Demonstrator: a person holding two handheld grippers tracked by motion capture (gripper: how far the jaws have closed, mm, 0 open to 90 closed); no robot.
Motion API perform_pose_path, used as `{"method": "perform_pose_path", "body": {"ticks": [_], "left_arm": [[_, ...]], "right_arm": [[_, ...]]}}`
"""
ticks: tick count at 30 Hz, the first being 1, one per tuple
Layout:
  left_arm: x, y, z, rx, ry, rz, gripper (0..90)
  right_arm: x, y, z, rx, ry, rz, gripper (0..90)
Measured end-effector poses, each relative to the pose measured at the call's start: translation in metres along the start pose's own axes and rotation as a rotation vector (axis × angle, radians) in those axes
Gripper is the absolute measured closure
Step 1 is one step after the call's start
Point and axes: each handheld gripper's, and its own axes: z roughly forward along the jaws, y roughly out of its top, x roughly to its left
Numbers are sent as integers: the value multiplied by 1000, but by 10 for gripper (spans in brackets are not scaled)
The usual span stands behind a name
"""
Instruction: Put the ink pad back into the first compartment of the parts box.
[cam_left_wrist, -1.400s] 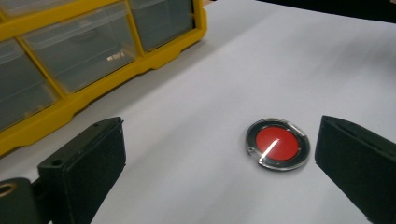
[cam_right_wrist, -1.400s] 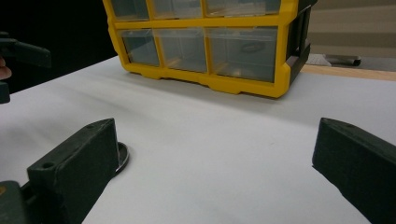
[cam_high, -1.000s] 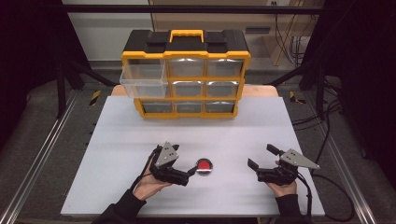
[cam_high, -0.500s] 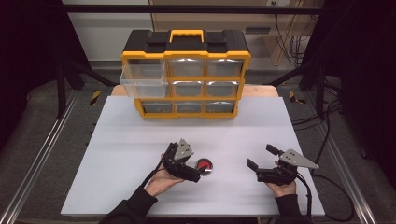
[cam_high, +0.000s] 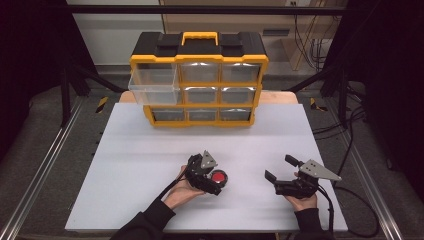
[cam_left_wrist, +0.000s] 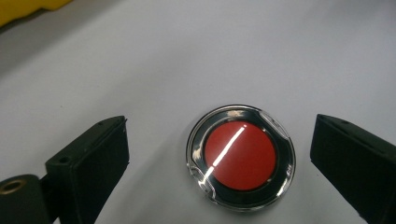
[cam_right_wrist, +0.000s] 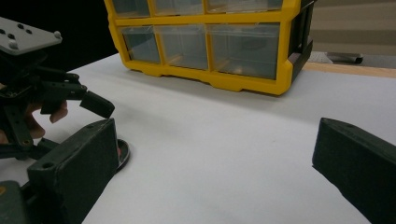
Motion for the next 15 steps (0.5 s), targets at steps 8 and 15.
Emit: {"method": "perform_pose_path", "body": {"ticks": [8,15], "left_arm": [[-3,-3,6,30,-19,-5,147],[-6,-3,9,50,-32,-5,199]], "right_arm": [[0,0,1,-1,3,-11,11],[0,0,0,1,1,-7,11]]}}
